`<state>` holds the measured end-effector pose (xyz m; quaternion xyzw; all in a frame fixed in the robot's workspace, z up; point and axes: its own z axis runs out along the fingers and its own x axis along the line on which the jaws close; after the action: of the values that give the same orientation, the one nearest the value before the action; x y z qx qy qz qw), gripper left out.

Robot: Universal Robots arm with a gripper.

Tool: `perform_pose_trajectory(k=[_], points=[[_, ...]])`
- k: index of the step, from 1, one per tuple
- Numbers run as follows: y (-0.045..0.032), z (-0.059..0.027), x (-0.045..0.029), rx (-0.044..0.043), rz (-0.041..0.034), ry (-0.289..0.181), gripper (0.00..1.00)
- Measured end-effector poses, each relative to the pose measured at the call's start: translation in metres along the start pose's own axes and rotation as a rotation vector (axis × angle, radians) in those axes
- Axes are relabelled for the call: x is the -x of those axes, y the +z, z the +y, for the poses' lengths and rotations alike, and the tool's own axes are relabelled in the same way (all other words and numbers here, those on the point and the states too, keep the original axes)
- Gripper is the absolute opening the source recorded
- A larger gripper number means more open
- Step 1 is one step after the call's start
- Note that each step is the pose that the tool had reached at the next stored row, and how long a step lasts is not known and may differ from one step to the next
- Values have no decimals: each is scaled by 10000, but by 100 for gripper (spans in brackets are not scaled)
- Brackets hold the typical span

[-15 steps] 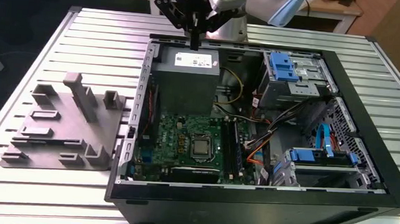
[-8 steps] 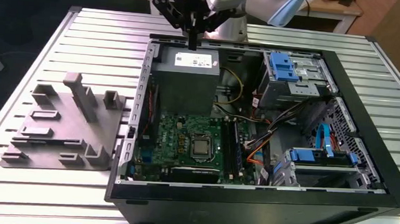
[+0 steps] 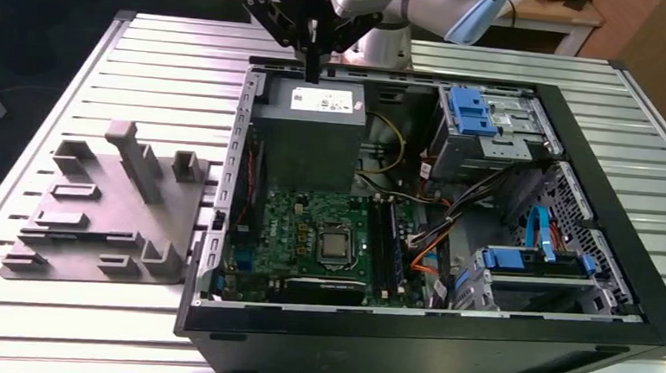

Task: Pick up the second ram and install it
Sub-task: 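Reach for the second ram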

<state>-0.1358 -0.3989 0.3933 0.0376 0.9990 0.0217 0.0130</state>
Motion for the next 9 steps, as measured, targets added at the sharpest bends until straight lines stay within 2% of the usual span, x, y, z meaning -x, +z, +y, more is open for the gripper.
perform_pose_trajectory(k=[9], points=[[-3, -9, -110, 0, -1, -4, 7]])
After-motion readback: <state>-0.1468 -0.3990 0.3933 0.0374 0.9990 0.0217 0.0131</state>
